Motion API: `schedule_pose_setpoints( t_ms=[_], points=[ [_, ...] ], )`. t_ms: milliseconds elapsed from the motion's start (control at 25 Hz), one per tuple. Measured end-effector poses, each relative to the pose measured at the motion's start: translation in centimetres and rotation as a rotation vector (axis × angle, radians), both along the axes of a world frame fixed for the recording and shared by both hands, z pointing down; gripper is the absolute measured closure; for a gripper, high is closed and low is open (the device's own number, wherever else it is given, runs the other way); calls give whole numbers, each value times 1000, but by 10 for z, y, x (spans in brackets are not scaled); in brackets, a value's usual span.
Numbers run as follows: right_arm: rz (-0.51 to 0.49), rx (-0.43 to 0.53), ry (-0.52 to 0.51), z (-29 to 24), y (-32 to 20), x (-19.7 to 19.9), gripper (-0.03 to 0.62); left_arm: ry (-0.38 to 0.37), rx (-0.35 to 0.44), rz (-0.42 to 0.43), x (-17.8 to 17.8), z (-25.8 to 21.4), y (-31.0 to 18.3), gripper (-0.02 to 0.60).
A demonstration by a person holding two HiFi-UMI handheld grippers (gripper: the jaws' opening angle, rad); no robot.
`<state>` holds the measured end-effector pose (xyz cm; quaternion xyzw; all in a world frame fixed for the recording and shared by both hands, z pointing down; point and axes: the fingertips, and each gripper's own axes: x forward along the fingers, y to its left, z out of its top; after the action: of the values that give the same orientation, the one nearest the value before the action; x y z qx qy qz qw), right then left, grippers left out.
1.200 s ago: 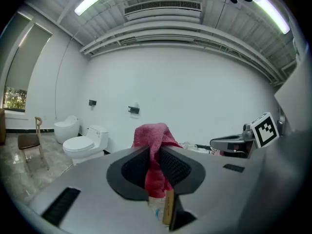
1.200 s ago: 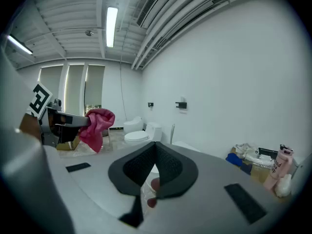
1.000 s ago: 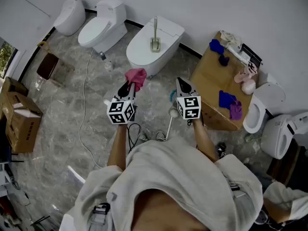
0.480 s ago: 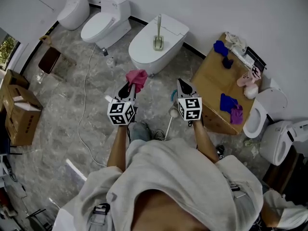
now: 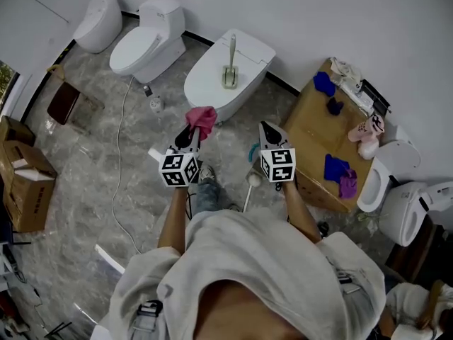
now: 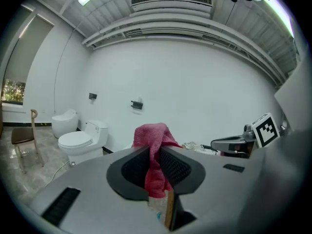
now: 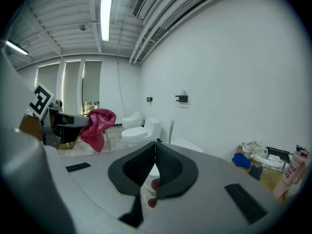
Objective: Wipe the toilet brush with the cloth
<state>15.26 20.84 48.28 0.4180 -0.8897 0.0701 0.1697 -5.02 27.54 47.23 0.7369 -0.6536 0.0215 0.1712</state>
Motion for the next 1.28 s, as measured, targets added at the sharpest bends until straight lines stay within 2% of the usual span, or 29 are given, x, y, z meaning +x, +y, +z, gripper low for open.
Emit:
schedule_pose_setpoints(
  t_ms=[440, 760, 920, 1280],
  points=[
    [79, 19, 29, -15, -93, -67, 563, 24, 20, 82, -73, -12, -112, 509],
    [124, 13, 52, -8, -132, -111, 563, 30, 13, 122, -126, -4, -162, 509],
    [132, 5, 80, 1, -136, -120, 563, 47, 1, 132, -136, 5, -174, 509],
    [148, -27, 96, 15, -152, -123, 563, 64, -29, 160, -136, 19, -191, 509]
  ],
)
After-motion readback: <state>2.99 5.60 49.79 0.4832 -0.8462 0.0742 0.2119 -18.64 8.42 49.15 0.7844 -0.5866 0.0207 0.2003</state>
